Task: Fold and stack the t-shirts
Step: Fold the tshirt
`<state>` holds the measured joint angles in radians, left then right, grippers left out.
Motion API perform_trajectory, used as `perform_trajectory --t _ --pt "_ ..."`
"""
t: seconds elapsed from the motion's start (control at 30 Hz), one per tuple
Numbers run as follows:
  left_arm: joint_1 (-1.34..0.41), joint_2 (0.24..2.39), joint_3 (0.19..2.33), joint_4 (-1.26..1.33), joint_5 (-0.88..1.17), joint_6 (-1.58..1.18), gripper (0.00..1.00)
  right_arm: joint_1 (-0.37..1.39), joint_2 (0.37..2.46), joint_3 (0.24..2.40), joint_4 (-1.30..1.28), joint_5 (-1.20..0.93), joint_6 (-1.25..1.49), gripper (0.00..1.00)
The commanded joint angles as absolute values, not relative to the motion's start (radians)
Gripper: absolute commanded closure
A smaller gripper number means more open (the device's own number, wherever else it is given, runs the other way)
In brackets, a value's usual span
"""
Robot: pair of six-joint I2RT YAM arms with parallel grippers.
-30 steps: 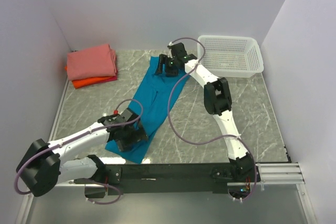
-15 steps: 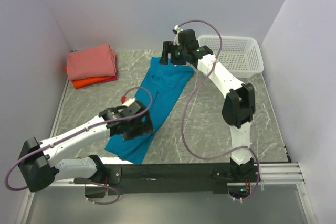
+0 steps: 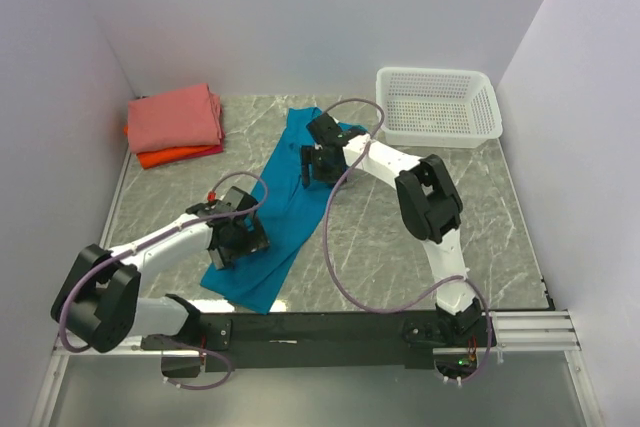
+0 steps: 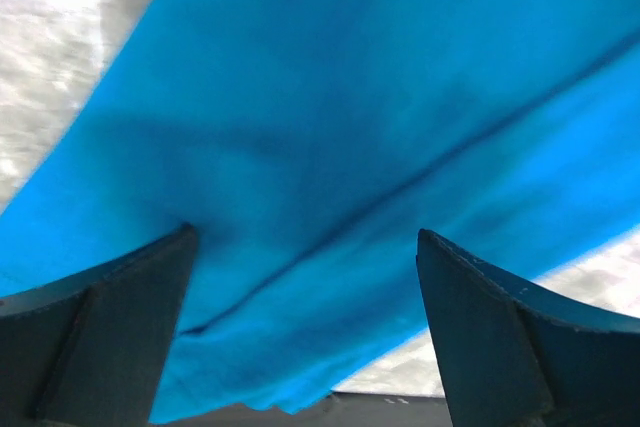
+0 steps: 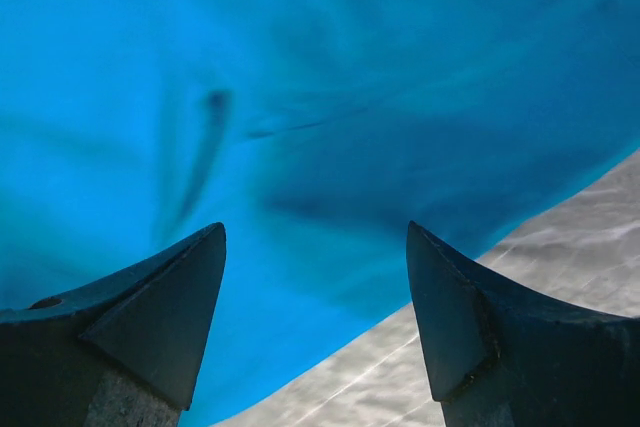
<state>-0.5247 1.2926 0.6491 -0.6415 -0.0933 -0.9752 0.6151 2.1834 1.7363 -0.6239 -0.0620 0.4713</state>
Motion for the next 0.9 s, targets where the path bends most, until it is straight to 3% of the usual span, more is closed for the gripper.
perform_trajectory --t 0.0,0.23,0.47,0.67,0.87 --pt "-0.522 1.287 0.583 -0.528 0.021 -0.96 0.0 0.597 2.225 1.818 -0.675 -0.014 0.485 0.21" --pt "-0.561 1.264 0.463 -0.368 0.207 -1.019 0.01 0.54 2.359 1.974 -0.733 -0.035 0.463 0.21" --pt "-0.785 1.336 0.503 -0.267 0.252 -1.136 0.01 0.474 2.526 2.235 -0.828 -0.074 0.342 0.21" --pt "-0.925 1.382 0.629 -0.317 0.169 -1.181 0.0 0.394 2.603 2.436 -0.725 -0.13 0.311 0.21" --pt "-0.986 1.319 0.768 -0.445 0.019 -1.157 0.01 0.397 2.481 2.464 -0.659 -0.17 0.223 0.19"
